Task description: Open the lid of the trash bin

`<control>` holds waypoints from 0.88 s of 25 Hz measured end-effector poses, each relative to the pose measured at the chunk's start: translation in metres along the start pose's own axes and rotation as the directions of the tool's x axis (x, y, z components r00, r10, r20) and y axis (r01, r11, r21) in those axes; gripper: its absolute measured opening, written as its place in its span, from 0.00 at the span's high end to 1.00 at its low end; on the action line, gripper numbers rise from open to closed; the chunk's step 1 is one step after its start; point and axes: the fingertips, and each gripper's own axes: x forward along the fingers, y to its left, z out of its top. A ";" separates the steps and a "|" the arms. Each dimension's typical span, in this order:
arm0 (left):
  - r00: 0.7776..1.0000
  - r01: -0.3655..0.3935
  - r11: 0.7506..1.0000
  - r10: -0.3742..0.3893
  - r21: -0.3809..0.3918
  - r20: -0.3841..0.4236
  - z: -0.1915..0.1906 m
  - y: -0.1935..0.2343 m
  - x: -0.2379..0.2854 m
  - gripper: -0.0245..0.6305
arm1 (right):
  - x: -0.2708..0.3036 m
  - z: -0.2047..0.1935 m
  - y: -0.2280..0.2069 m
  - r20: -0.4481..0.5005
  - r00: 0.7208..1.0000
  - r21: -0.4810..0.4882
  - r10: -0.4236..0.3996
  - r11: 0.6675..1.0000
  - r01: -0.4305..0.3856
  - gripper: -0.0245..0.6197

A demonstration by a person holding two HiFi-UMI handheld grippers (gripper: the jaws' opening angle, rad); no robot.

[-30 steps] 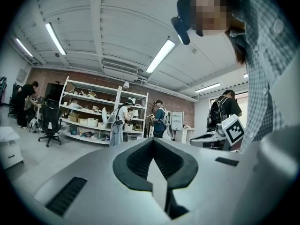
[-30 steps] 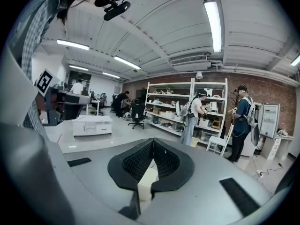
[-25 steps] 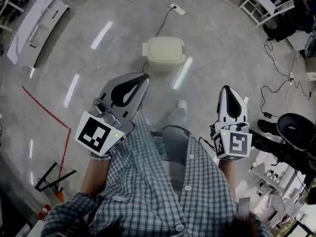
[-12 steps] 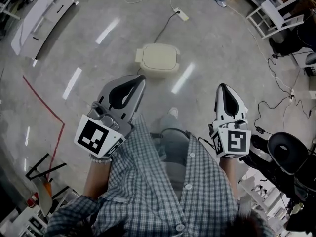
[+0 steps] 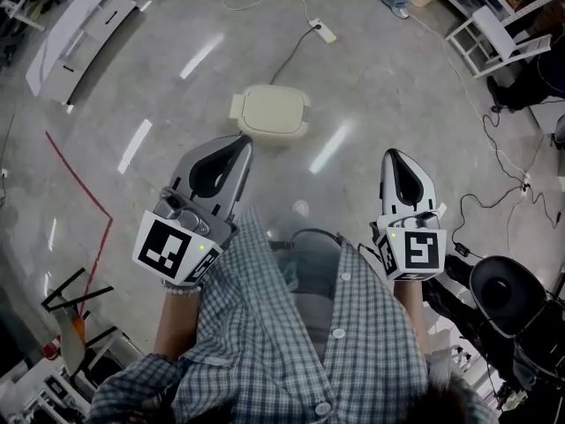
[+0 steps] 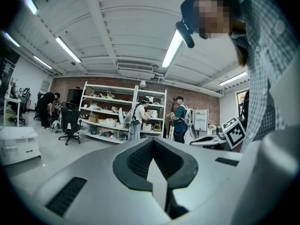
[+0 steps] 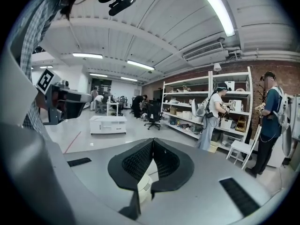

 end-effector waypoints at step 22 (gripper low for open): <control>0.976 0.144 0.973 -0.169 -0.181 -0.134 -0.085 -0.015 0.109 0.96 | 0.041 -0.081 -0.016 -0.155 0.988 0.090 0.026 0.996 -0.012 0.93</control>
